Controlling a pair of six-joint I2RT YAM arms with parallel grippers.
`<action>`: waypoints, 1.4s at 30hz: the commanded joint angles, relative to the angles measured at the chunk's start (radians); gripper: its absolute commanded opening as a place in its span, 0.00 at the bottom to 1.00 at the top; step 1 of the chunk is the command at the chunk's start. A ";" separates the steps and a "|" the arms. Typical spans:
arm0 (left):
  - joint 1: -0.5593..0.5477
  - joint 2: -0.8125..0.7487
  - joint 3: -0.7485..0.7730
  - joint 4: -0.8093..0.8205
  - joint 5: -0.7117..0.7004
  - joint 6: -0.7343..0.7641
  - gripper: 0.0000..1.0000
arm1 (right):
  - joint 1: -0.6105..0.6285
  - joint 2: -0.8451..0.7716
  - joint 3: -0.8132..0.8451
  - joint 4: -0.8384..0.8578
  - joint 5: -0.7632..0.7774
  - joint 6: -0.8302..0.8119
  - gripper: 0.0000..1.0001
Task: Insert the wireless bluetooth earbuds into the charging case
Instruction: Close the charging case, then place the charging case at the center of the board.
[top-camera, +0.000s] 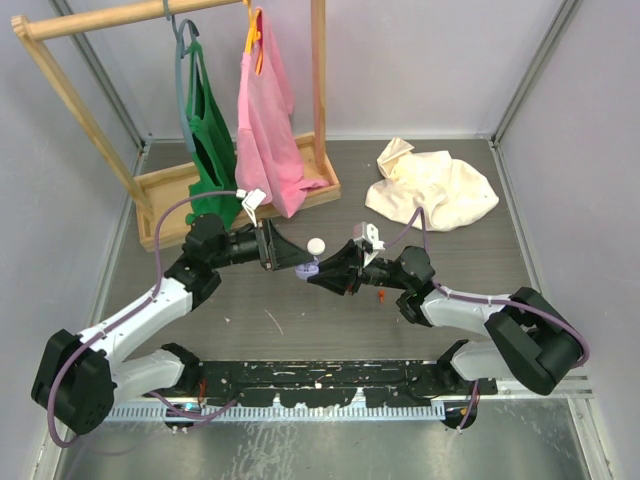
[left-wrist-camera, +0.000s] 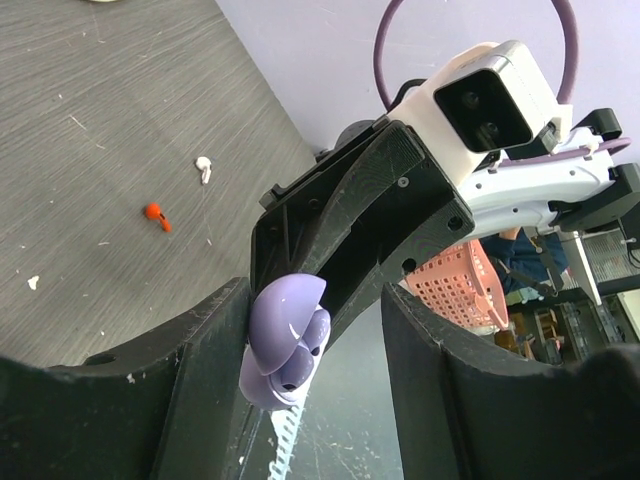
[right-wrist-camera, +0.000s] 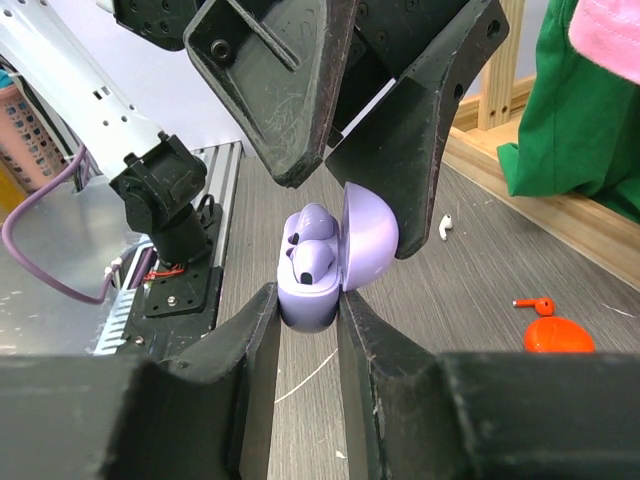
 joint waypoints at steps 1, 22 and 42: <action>-0.003 -0.044 0.034 0.048 0.060 0.017 0.56 | -0.003 -0.011 0.005 0.013 0.010 -0.009 0.01; -0.001 -0.253 0.137 -0.577 -0.223 0.354 0.77 | -0.004 -0.097 0.040 -0.310 0.121 -0.036 0.01; -0.001 -0.576 0.281 -1.155 -0.961 0.720 0.98 | -0.180 -0.210 0.066 -0.911 0.595 0.142 0.03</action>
